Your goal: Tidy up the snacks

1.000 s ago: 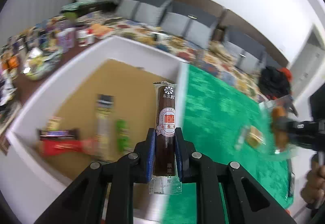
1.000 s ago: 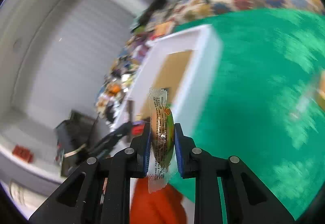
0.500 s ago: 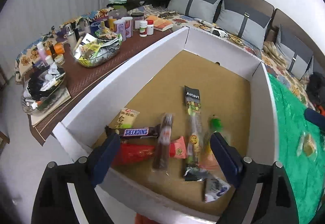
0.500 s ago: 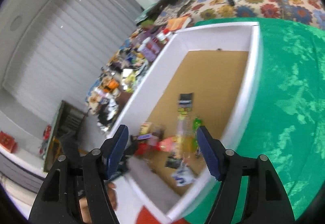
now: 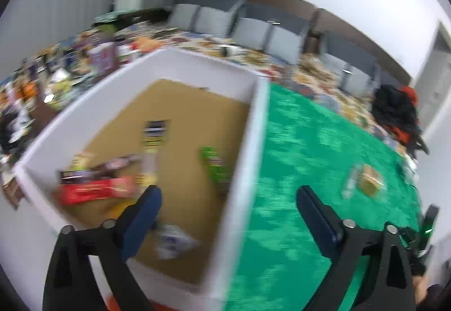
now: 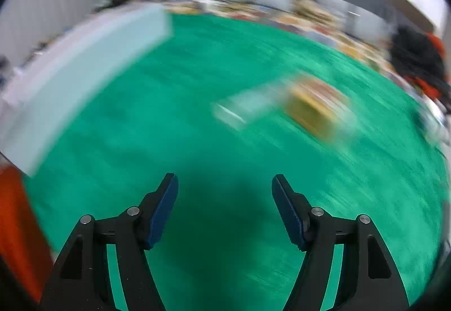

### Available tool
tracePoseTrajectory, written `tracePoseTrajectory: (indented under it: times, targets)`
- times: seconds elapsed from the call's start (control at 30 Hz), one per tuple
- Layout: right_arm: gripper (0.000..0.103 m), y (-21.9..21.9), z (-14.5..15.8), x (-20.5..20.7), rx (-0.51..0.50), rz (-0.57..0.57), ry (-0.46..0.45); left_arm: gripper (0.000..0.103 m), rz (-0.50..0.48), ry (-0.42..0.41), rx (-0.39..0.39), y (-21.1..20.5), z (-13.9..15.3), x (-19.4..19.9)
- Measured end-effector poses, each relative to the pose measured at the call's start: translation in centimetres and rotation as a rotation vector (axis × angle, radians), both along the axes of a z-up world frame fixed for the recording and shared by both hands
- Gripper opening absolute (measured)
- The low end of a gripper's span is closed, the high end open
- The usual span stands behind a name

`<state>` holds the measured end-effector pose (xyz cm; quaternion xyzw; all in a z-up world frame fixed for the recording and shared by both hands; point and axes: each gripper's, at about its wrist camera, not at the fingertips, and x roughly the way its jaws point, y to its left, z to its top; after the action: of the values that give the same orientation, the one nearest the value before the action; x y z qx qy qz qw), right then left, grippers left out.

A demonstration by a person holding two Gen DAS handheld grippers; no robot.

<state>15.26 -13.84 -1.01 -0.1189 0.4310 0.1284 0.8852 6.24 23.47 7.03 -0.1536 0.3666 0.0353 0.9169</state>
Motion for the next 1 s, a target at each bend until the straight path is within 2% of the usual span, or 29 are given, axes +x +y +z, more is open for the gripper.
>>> tracePoseTrajectory:
  times: [0.07, 0.17, 0.27, 0.37, 0.57, 0.63, 0.67, 0.83, 1.0]
  targets:
    - [0.072, -4.5, -1.0, -0.4, -0.025, -0.093, -0.003, 0.101, -0.054, -0.008, -0.006, -3.1, -0.2, 0.8]
    - [0.072, -11.5, -1.5, -0.5, -0.032, -0.254, -0.021, 0.101, -0.136, 0.051, 0.009, -8.5, -2.4, 2.9]
    - [0.073, -15.6, -1.2, -0.1, -0.018, -0.361, -0.03, 0.101, -0.183, 0.102, 0.026, -12.6, -5.3, 4.6]
    - [0.073, -18.7, -1.4, 1.4, 0.023, -0.443, 0.003, 0.101, -0.221, 0.164, 0.066, -16.3, -8.4, 6.5]
    - [0.076, -19.9, -1.7, 2.8, 0.075, -0.462, -0.005, 0.101, -0.262, 0.189, 0.127, -20.3, -11.1, 9.0]
    - [0.076, -19.3, -2.5, 3.2, 0.063, -0.446, 0.006, 0.101, -0.262, 0.185, 0.13, -20.8, -11.7, 9.7]
    - [0.081, -19.1, -2.7, 3.4, 0.055, -0.437, 0.011, 0.101, -0.262, 0.187, 0.132, -20.9, -12.1, 10.0]
    - [0.086, -18.9, -3.1, 3.5, 0.067, -0.419, -0.016, 0.101, -0.258, 0.21, 0.144, -21.1, -14.0, 11.1]
    - [0.09, -18.8, -3.4, 3.5, 0.067, -0.403, -0.023, 0.103, -0.273, 0.175, 0.238, -21.9, -14.7, 10.9]
